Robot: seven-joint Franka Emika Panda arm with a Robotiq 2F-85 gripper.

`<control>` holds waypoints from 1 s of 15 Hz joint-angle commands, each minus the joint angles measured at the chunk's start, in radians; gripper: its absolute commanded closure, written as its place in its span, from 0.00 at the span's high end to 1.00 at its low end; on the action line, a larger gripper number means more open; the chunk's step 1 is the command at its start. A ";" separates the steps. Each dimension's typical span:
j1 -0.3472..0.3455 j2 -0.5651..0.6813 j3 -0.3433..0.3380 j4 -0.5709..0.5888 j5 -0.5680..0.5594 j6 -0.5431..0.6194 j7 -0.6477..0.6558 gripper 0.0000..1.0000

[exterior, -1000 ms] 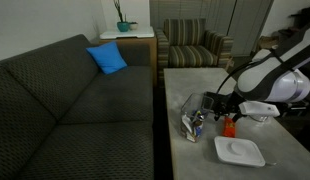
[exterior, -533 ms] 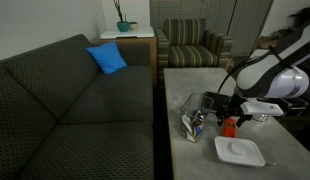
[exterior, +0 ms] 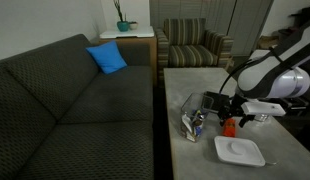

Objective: Put the orange sachet in the clear storage container

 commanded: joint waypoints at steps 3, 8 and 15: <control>0.006 0.000 -0.006 0.004 0.014 -0.003 -0.008 1.00; 0.006 0.000 -0.006 0.004 0.014 -0.003 -0.008 1.00; 0.029 0.000 -0.039 0.003 0.012 -0.010 0.026 1.00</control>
